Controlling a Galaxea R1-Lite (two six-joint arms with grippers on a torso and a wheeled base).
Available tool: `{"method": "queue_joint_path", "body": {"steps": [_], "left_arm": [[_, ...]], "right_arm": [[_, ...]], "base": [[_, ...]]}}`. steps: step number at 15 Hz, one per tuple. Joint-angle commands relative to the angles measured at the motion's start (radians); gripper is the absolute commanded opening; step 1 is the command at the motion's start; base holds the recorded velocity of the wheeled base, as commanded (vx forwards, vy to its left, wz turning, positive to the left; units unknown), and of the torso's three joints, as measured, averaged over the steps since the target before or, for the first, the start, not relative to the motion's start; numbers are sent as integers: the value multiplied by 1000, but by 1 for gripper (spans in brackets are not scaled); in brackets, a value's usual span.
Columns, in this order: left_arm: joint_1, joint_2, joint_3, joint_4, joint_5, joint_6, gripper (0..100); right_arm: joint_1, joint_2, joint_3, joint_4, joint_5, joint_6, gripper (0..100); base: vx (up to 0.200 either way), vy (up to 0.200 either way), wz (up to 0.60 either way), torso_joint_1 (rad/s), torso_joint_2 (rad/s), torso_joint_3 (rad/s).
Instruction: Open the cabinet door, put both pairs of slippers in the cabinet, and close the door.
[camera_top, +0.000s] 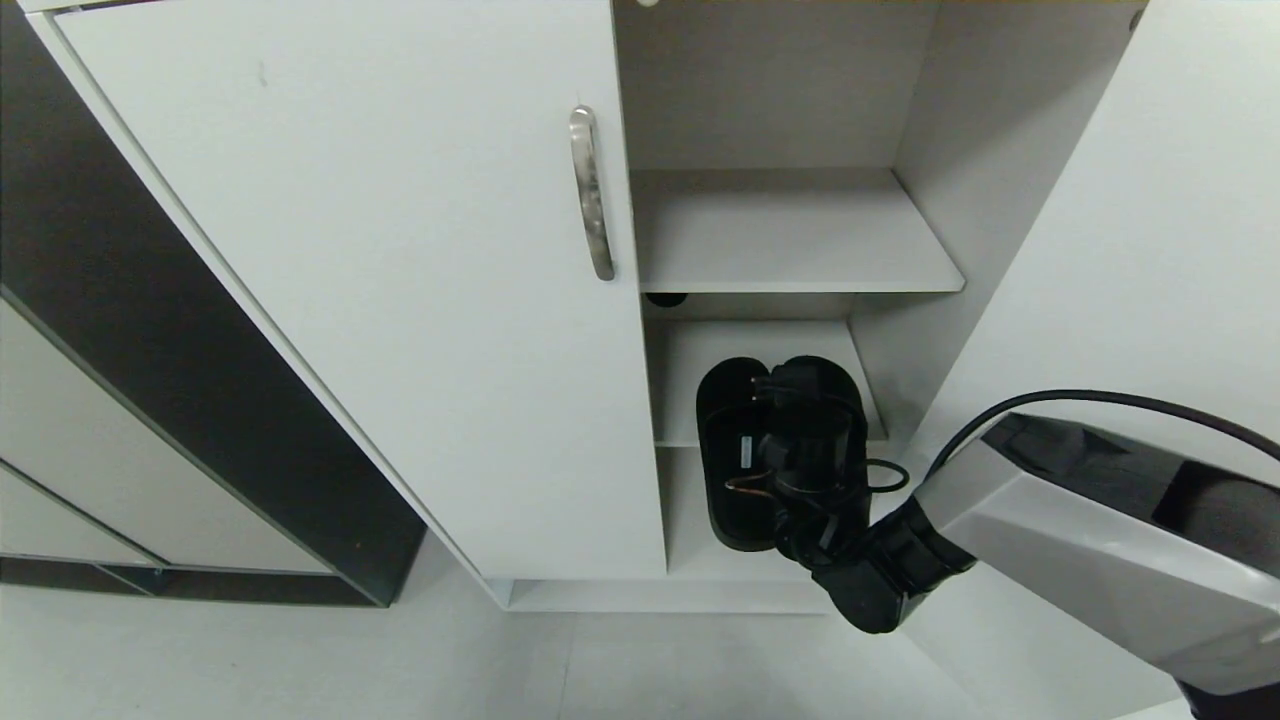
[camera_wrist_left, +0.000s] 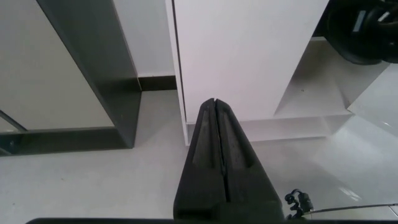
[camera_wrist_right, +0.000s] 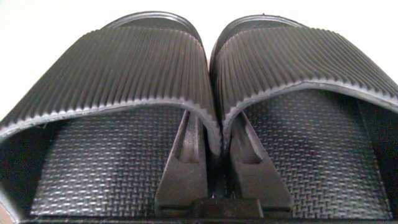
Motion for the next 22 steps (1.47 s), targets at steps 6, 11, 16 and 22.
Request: {"method": "queue_joint_path", "body": {"steps": [6,11,16,22], "left_arm": [[0,1,0,0,0,0,0],[0,1,0,0,0,0,0],[0,1,0,0,0,0,0],[0,1,0,0,0,0,0]], "right_arm": [[-73,173,-427,229,24,0,0],[-96,190,-522,309,87,0,0],[-117,216,-647,349,85,1,0],[-127,242,-653,364,87,3,0]], "base": [[0,0,0,0,0,0],[0,0,0,0,0,0],[0,0,0,0,0,0],[0,0,0,0,0,0]]}}
